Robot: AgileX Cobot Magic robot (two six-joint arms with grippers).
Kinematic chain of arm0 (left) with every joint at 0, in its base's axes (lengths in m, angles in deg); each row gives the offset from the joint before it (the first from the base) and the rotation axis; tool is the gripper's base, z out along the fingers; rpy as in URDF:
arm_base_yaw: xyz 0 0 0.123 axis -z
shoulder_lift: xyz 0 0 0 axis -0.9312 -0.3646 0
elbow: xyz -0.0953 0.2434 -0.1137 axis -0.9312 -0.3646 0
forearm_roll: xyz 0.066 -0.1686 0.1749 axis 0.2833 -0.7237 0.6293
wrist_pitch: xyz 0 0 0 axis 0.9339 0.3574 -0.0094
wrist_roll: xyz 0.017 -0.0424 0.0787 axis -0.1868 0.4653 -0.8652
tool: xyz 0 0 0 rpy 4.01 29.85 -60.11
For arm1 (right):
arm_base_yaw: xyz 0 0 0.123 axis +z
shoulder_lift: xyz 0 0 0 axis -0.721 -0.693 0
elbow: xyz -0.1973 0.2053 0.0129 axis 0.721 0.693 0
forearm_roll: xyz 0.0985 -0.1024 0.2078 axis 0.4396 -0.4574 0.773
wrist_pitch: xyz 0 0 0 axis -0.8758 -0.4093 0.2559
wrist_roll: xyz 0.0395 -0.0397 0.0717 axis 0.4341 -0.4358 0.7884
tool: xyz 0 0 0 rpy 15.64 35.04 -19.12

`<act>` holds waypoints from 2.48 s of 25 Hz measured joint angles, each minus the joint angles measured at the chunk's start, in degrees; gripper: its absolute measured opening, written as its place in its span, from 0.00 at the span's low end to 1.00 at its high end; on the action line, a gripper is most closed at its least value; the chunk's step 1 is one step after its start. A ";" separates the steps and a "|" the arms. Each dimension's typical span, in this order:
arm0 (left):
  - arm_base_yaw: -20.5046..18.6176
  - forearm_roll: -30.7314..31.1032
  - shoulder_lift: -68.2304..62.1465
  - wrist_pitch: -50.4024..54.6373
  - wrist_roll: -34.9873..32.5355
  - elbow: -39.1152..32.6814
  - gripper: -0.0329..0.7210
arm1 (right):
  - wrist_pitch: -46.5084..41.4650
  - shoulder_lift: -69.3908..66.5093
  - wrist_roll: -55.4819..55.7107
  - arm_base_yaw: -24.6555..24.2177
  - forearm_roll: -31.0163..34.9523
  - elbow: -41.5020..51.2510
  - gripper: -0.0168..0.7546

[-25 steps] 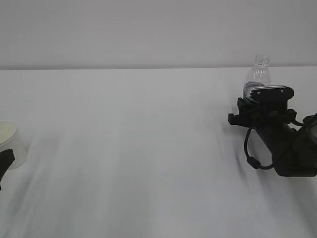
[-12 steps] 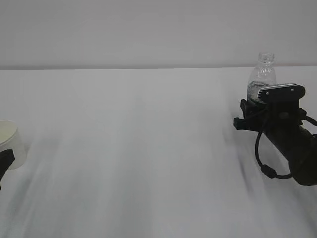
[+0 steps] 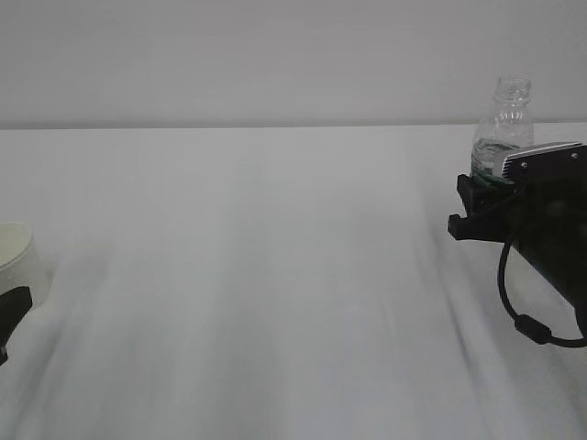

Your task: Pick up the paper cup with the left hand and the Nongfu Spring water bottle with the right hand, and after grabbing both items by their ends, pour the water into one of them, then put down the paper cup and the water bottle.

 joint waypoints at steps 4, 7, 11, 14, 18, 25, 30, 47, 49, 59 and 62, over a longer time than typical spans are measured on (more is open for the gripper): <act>0.00 0.61 -1.91 0.00 0.00 0.00 0.71 | 0.00 3.36 0.12 0.10 -1.78 2.47 0.54; 0.00 0.86 -2.45 0.00 0.00 0.00 0.71 | 0.00 5.86 0.42 0.22 -2.53 4.89 0.54; 0.00 0.96 -2.45 0.00 0.00 0.00 0.71 | 0.00 7.98 0.63 0.35 -2.88 8.57 0.54; 0.00 0.38 -2.45 0.00 0.00 0.00 0.71 | 0.00 8.72 0.67 0.35 -2.88 10.87 0.54; 0.00 -3.12 -2.45 0.00 0.00 0.00 0.72 | 0.00 8.82 1.12 0.35 -2.88 11.93 0.54; 0.00 -6.58 -2.45 0.00 -0.74 0.00 0.87 | 0.00 8.91 1.54 0.35 -2.92 11.93 0.54; 0.00 -10.01 -2.45 0.00 -0.96 0.00 0.90 | 0.00 8.91 1.63 0.35 -3.01 11.93 0.54; 0.00 -12.43 -3.99 -0.10 -2.19 2.07 0.83 | 0.00 8.91 1.76 0.35 -3.54 11.93 0.54; 0.00 -12.43 -6.40 -0.24 -2.28 3.06 0.83 | 0.00 8.91 1.76 0.35 -3.64 11.93 0.54; 0.00 -9.97 -13.80 -0.24 -2.44 6.57 0.84 | 0.00 8.91 1.76 0.35 -3.74 11.93 0.54; 0.00 -10.12 -13.80 -0.37 -2.44 7.51 0.84 | 0.00 8.91 1.76 0.35 -3.74 11.93 0.54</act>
